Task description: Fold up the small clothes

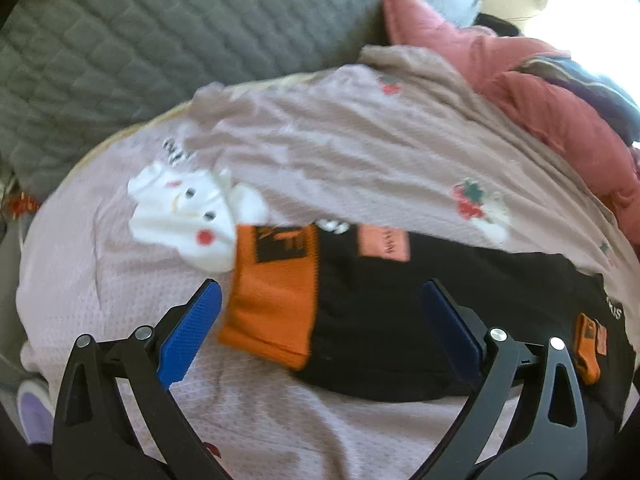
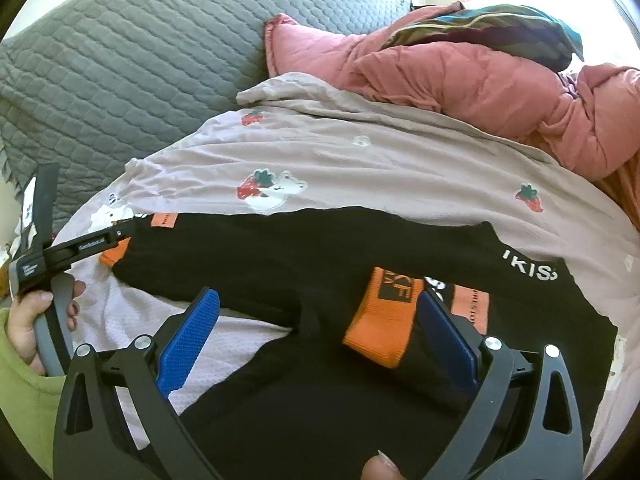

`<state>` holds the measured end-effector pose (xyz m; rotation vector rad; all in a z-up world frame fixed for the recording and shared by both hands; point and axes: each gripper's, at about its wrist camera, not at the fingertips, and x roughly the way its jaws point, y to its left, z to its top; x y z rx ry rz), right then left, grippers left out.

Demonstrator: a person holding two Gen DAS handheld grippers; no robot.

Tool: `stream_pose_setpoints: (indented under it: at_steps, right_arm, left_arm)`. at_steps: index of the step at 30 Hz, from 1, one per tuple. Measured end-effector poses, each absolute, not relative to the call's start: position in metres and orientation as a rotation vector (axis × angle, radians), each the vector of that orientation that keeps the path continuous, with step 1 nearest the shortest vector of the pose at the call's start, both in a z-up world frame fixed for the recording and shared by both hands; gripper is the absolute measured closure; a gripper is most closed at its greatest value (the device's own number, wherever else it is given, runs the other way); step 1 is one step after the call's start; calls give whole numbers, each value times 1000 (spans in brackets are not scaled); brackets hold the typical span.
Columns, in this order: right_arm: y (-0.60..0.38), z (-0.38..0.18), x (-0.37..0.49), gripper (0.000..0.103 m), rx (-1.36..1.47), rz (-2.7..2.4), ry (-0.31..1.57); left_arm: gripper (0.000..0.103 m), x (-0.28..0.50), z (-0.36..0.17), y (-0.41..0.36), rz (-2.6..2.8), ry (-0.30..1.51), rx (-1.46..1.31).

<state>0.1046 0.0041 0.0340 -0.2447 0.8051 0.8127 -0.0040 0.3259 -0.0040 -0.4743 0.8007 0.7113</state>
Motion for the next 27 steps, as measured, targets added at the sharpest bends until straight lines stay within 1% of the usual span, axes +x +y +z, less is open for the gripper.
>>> stream_pose_setpoints:
  at_steps: [2,4,6,7,9,10,11,14,21,27]
  right_arm:
    - [5,31,104,5,-242,813,810]
    - [4,28,105,5,-238,809,818]
    - [1,25,106,5,-229,802,824]
    - [-2,23,107,5,-219,796,830]
    - [-7,21,109,5,-199,788,838]
    - [-10,19,110,5,-189,784,843]
    - [-13,18,110,5,-182,780,847]
    - [-25,14,114,5,-153,762,863]
    - [-55,15,119,5,-92,727,870]
    - [-84,14,126,5,-41,695,875]
  left_arm:
    - [10,-5,-12,331,718,822,-499]
    - [19,-5,-18,334,710,836,-519]
    - [37,-3,-24,333,713,855,-516]
    - [41,-2,-26,334,711,866,-516]
    - [57,-2,-28,333,709,870,-509]
    - [63,-2,-28,332,706,866,-504]
    - [73,-1,-27,331,699,862,-498]
    - [92,-1,-23,327,658,829,-500]
    - [93,-1,11,301,538,675,-454]
    - [93,9,31,265,345,625,-510]
